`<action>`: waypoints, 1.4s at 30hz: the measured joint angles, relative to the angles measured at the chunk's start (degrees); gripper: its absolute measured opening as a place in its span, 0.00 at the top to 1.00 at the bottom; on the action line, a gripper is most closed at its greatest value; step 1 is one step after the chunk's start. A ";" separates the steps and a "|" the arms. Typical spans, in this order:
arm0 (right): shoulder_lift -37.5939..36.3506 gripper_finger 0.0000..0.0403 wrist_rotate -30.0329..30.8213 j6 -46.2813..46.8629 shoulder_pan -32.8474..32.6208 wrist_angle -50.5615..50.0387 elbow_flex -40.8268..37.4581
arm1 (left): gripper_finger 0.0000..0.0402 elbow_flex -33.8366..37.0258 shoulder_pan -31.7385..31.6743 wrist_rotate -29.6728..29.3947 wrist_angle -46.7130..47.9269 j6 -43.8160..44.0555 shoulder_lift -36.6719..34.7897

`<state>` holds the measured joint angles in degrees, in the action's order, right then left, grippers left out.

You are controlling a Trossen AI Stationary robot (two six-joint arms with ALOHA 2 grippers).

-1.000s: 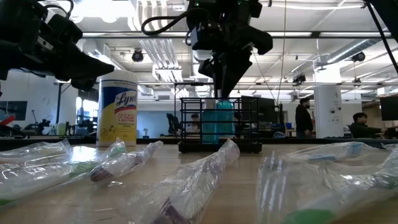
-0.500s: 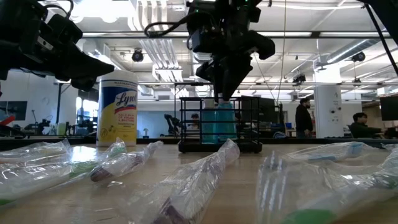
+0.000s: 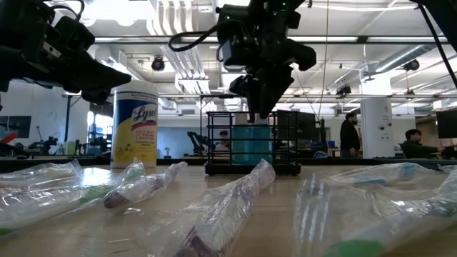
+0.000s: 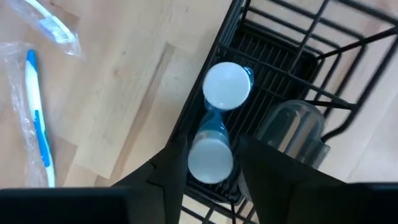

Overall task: Pick & Place toothbrushing station
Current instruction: Put the mouthwash into the black mesh organizer, then put the left blue toothbrush into the black mesh organizer

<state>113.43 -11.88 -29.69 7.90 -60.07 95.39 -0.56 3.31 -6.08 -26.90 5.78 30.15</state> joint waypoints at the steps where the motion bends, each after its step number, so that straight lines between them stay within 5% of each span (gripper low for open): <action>1: -0.30 0.63 0.00 0.28 0.00 -0.01 0.00 | 0.98 0.00 -0.02 0.00 -0.02 0.00 0.00; 14: -3.64 0.60 1.93 3.92 -0.02 -6.48 2.08 | 0.98 0.00 -0.01 0.00 -0.04 0.07 -0.02; 27: -20.99 0.60 2.98 15.30 -0.53 -12.01 4.31 | 0.98 0.00 -0.04 0.00 -0.08 1.13 -0.04; 34: -33.72 0.62 2.99 26.26 -4.56 -12.23 -5.47 | 0.98 0.00 -0.05 0.00 -0.04 1.87 -0.02; 42: -43.74 0.61 6.37 37.96 -12.31 -0.98 -29.11 | 0.98 0.00 -0.04 0.00 -0.04 2.23 -0.02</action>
<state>69.70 -5.51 8.26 -4.41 -61.05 66.29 -0.56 3.27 -6.09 -26.94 8.01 30.13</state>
